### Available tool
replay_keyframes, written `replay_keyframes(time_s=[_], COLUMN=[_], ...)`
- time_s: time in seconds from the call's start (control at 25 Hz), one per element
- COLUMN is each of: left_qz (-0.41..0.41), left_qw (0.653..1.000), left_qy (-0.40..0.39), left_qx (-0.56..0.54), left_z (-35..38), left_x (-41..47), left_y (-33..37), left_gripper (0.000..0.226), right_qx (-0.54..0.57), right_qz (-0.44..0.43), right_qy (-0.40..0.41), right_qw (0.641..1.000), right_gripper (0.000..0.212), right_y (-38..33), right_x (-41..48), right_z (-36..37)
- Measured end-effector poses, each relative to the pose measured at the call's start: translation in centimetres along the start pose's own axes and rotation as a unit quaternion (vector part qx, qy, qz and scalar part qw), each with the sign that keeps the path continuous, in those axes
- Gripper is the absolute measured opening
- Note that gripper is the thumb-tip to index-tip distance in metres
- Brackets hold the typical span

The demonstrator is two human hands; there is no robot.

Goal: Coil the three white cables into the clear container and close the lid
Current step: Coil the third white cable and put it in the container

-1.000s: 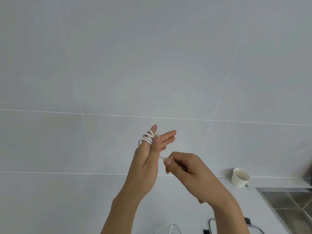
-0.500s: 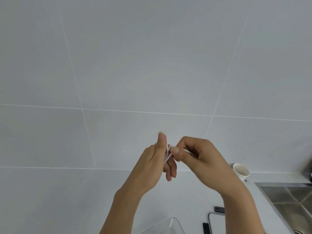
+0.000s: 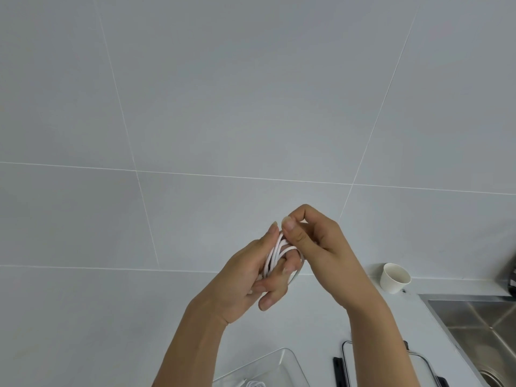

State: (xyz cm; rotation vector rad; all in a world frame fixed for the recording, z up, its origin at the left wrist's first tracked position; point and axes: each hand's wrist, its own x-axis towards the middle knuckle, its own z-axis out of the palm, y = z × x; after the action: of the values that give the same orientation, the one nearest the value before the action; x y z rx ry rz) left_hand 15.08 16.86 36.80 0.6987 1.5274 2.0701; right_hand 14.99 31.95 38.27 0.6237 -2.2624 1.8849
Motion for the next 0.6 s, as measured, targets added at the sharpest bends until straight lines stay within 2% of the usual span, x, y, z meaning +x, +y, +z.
replay_keyframes(time_s=[0.12, 0.24, 0.48, 0.6], left_qz=[-0.004, -0.007, 0.034, 0.075], left_qw=[1.000, 0.994, 0.964, 0.936], left_qy=[0.003, 0.043, 0.201, 0.269], left_qx=[0.030, 0.096, 0.171, 0.213], left_z=[-0.4, -0.2, 0.7, 0.3], left_x=[-0.3, -0.4, 0.2, 0.5], left_y=[-0.3, -0.2, -1.7, -2.5], left_gripper=[0.056, 0.061, 0.069, 0.057], right_qx=[-0.026, -0.051, -0.075, -0.094], right_qz=[-0.009, -0.013, -0.001, 0.002], right_qy=[0.009, 0.020, 0.067, 0.104], right_qw=[1.000, 0.998, 0.995, 0.990], right_gripper=[0.026, 0.029, 0.027, 0.026], right_y=[0.2, 0.8, 2.1, 2.5], right_x=[-0.1, -0.3, -0.5, -0.7], right_z=[0.3, 0.8, 1.5, 1.7])
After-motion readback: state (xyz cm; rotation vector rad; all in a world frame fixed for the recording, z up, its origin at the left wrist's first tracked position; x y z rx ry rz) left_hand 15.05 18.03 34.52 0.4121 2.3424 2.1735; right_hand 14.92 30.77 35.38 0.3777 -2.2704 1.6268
